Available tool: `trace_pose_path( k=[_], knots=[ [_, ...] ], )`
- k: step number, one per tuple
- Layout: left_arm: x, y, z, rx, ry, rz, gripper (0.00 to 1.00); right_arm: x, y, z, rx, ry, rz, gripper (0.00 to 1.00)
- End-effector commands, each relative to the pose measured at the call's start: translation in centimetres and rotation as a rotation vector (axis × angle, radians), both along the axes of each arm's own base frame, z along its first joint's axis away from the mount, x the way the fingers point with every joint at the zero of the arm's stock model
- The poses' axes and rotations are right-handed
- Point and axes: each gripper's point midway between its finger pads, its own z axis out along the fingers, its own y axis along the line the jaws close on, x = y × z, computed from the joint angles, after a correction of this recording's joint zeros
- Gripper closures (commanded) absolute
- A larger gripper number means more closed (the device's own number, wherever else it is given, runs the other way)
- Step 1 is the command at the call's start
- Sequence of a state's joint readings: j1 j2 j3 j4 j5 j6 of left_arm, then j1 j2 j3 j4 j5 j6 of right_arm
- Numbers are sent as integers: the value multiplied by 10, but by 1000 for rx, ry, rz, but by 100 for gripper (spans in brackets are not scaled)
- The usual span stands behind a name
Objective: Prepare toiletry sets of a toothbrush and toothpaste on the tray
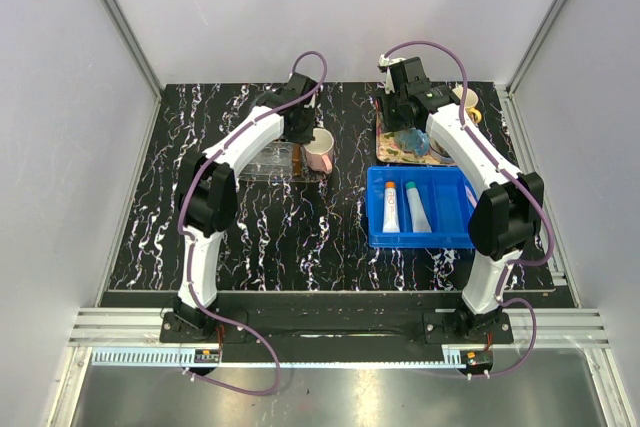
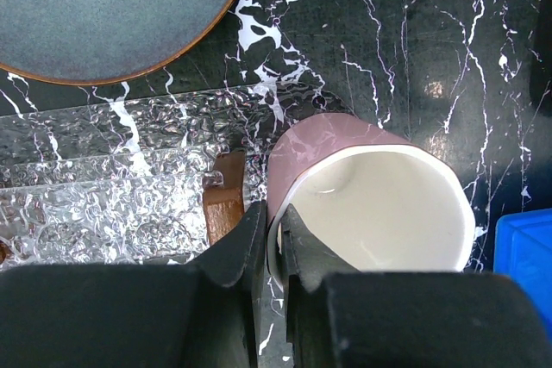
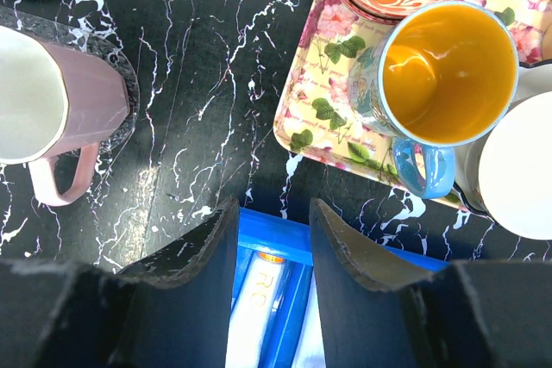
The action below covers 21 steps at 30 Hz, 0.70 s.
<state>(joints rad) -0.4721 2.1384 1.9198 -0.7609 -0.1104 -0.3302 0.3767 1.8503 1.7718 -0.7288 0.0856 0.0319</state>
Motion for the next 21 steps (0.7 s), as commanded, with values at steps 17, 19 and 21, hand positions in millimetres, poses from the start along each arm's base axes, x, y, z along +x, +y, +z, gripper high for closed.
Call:
trace_pose_path(
  k=[17, 19, 21],
  knots=[
    [-5, 2, 36, -3, -86, -3, 85, 1, 1, 21, 38, -57, 7, 56],
    [-5, 1, 34, -5, -80, -4, 83, 1, 1, 21, 39, -55, 7, 56],
    [-6, 0, 33, -14, -74, -7, 81, 2, 2, 20, 39, -53, 7, 56]
  ],
)
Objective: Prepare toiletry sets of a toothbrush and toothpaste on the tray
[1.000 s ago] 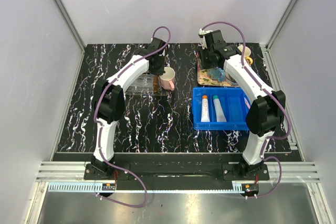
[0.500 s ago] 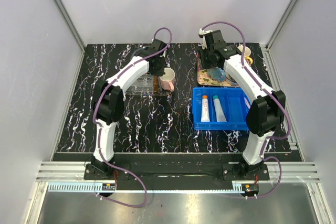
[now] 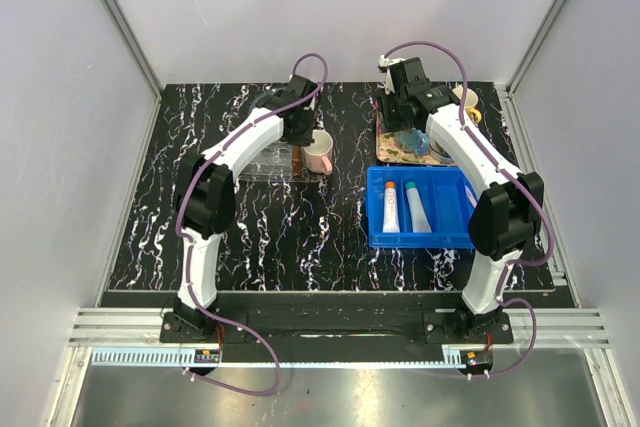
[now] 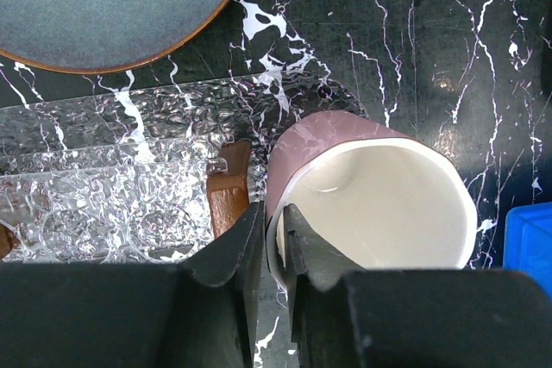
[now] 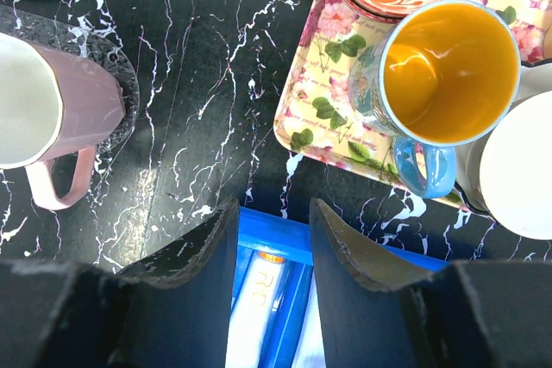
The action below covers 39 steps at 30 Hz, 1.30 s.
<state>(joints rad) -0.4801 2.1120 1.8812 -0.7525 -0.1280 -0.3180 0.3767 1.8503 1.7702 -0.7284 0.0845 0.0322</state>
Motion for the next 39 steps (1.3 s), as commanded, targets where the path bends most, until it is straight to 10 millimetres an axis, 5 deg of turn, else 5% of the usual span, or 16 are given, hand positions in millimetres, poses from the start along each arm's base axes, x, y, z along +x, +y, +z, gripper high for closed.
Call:
trace_pose_path(
  k=[1, 4, 14, 34, 39],
  knots=[
    [0, -3, 32, -36, -67, 0, 78, 2, 1, 20, 40, -54, 6, 55],
    [0, -3, 32, -37, -66, 1, 68, 2, 2, 19, 40, -49, 11, 55],
    [1, -10, 35, -65, -64, -18, 61, 1, 2, 17, 37, -42, 13, 55],
    [-7, -18, 82, -138, -132, -79, 43, 2, 3, 22, 39, -49, 22, 55],
    [-14, -20, 108, -168, -170, -114, 37, -2, 1, 28, 26, -62, 34, 52]
  ],
)
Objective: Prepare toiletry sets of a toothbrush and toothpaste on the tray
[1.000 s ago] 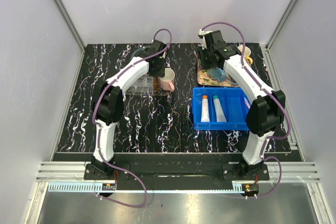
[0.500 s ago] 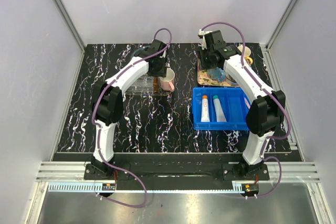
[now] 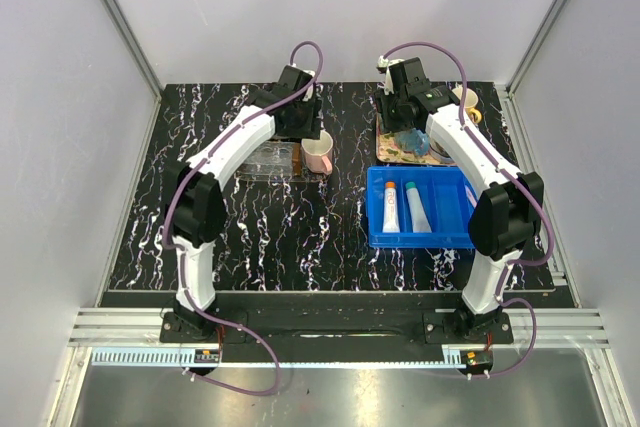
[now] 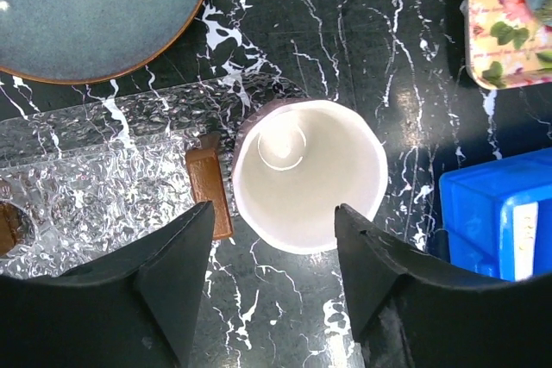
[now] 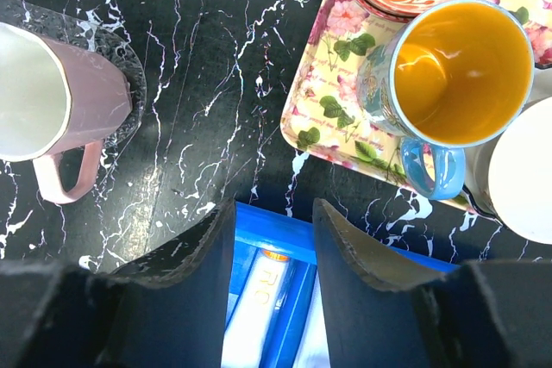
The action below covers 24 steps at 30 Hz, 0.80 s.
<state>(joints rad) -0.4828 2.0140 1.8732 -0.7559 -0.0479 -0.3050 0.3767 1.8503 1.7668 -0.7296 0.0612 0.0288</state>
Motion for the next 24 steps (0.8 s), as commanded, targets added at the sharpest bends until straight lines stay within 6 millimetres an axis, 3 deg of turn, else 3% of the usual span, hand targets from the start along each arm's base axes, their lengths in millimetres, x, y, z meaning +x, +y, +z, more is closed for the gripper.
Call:
trace_pose_path(
  k=[1, 6, 9, 10, 12, 13, 14, 19, 24],
  knots=[
    [-2, -8, 68, -77, -132, -58, 37, -1, -4, 34, 18, -82, 14, 52],
    [-12, 0, 94, -57, -186, -101, 36, -12, -8, 43, -5, -105, 71, 48],
    [-17, 5, 97, -35, -227, -139, 36, -23, -14, 48, -25, -121, 98, 46],
    [-19, 7, 113, -41, -286, -153, 35, -28, -19, 54, -34, -134, 103, 44],
    [-26, 12, 106, -22, -298, -176, 34, -40, -26, 54, -48, -136, 112, 43],
    [-30, 12, 124, -39, -359, -208, 34, -44, -31, 52, -56, -131, 106, 41],
    [-36, 15, 114, -24, -350, -221, 33, -47, -35, 52, -61, -132, 105, 40],
    [-52, 24, 128, 3, -467, -297, 27, -75, -63, 41, -117, -112, 86, 37],
    [-73, 32, 129, 18, -516, -368, 18, -104, -81, 31, -165, -93, 101, 35]
  ],
)
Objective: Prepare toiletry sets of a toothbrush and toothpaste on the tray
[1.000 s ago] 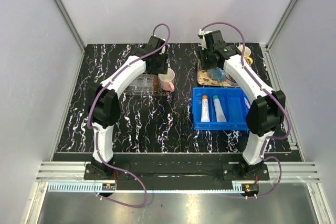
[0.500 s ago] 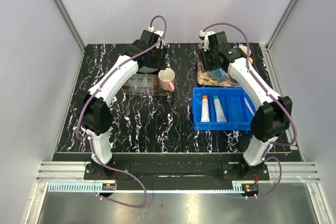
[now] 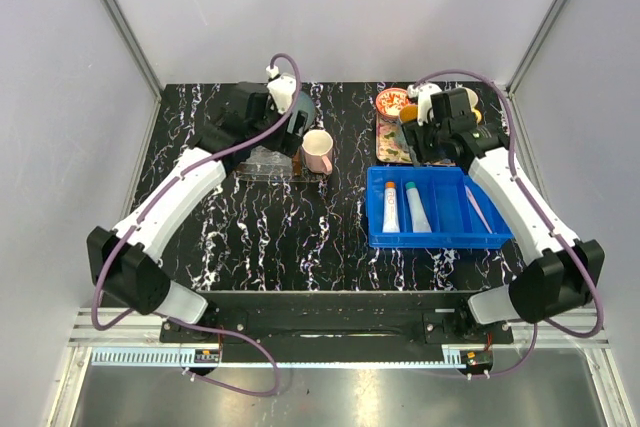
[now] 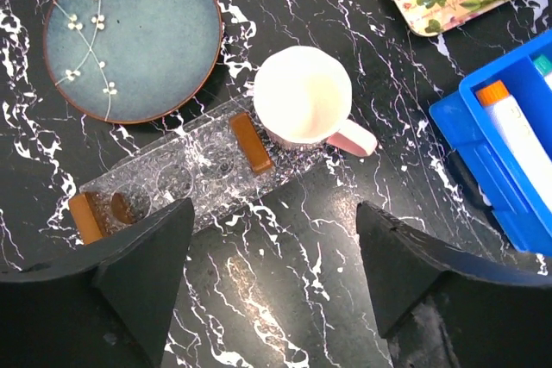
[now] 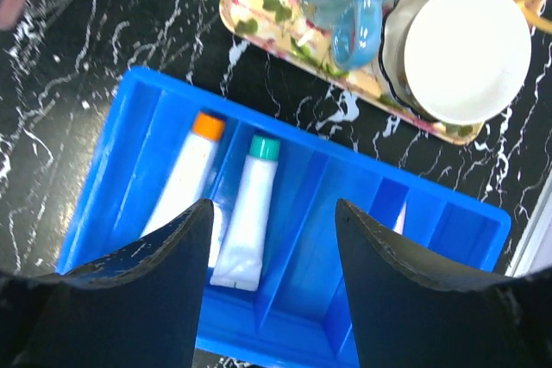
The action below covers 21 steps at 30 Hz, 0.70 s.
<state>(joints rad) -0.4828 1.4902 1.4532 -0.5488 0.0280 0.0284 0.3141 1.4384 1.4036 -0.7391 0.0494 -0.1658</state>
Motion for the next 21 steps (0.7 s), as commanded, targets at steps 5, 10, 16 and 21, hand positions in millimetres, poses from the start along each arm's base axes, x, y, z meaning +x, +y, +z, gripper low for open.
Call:
trace_pose_path(
  k=[5, 10, 16, 21],
  knots=[
    [-12, 0, 12, 17, -125, -110, 17, -31, -28, -11, -94, 0, -22, 36],
    [-15, 4, 5, 28, -121, -125, 18, -35, -29, -36, -90, 39, -34, 37],
    [-17, 12, -1, 43, -124, -107, 18, -30, -25, -62, -90, 76, -31, 40],
    [-18, 19, -4, 61, -123, -89, 18, -26, -19, -82, -76, 128, -28, 43]
  ],
)
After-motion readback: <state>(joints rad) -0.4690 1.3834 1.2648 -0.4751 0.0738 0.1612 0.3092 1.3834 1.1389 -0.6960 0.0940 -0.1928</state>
